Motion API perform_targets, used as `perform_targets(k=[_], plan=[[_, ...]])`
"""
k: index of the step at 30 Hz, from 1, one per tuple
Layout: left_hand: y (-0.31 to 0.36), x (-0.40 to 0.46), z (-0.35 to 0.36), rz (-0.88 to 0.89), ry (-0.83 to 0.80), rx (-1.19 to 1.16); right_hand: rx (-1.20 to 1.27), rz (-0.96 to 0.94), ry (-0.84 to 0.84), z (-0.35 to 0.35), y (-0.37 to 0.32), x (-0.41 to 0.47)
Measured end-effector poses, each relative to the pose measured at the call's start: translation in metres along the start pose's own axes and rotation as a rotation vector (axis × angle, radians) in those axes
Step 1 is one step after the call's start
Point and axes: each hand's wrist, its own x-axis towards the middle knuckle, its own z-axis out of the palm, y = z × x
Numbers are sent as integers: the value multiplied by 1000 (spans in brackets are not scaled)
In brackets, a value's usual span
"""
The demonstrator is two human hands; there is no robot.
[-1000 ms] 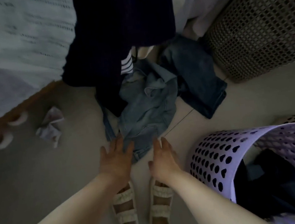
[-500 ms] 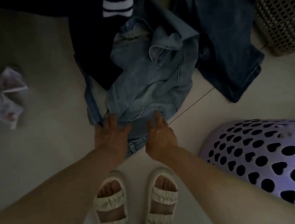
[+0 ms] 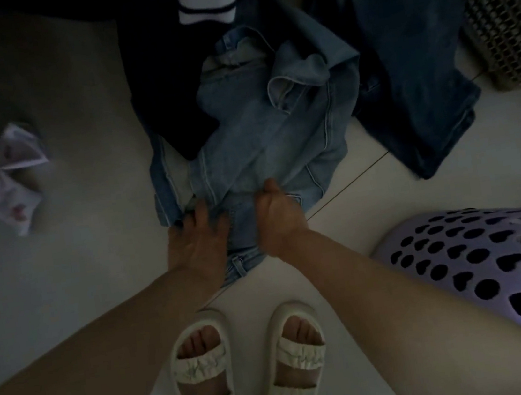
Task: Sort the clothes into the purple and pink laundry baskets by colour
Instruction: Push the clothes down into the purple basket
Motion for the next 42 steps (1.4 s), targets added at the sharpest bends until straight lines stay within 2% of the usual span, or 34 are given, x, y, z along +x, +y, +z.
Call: perform_targets(k=[4,7,10,14,18,25,28,32,35,37,39,42], plan=[[11,-20,-27,-49,83,-113,149,-1,171,-37,-15,-20],[20,-38,-60,-65,240,-230,247,-7,248,-77,-23,-40],[30,-58,-105,-54,376,-216,332,-43,311,-117,-28,-67],[37,-87,-172,-80,439,-327,397,-66,355,-173,-33,-107],[43,-126,-227,-75,420,-398,397,-98,457,-224,-37,-148],[51,-204,-320,-33,582,-639,491,-150,657,-319,-40,-228],[55,-229,-356,-29,647,-772,477,-95,602,-346,-36,-260],[62,-265,-406,35,688,-1027,491,-61,337,-374,-38,-302],[65,-302,-442,104,657,-1201,728,-116,228,-404,-40,-339],[66,-321,-464,82,636,-1342,910,-201,112,-419,-39,-359],[69,-341,-485,43,587,-1500,928,-218,114,-433,-42,-380],[76,-374,-516,37,435,-1687,792,-193,363,-458,-49,-411]])
